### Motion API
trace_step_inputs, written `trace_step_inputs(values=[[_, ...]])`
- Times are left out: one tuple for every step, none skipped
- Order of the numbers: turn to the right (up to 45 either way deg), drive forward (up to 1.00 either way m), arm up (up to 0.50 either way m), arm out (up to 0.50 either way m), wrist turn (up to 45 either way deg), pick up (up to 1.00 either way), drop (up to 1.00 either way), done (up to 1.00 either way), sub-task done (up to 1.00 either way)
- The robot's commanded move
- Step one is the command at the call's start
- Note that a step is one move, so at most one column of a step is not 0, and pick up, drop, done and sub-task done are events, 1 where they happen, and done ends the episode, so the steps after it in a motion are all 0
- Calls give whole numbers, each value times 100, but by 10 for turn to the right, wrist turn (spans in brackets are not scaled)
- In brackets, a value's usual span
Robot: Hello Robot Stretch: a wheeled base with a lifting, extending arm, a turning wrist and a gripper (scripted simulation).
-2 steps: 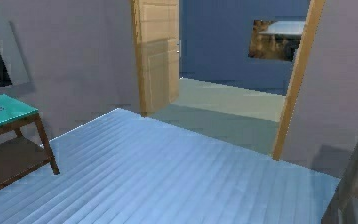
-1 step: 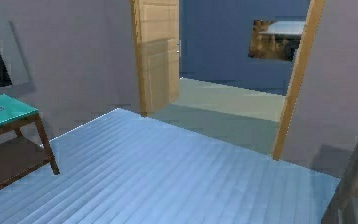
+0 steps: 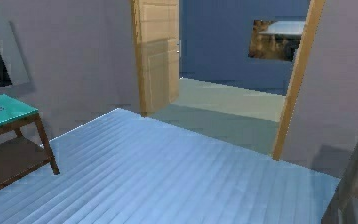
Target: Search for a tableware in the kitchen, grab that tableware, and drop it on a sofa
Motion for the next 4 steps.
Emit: trace_step_inputs(values=[[0,0,0,0,0,0,100,0,0],[0,0,10,0,0,0,0,0,0],[0,0,0,-8,0,0,0,0,0],[0,0,0,0,0,0,0,100,0]])
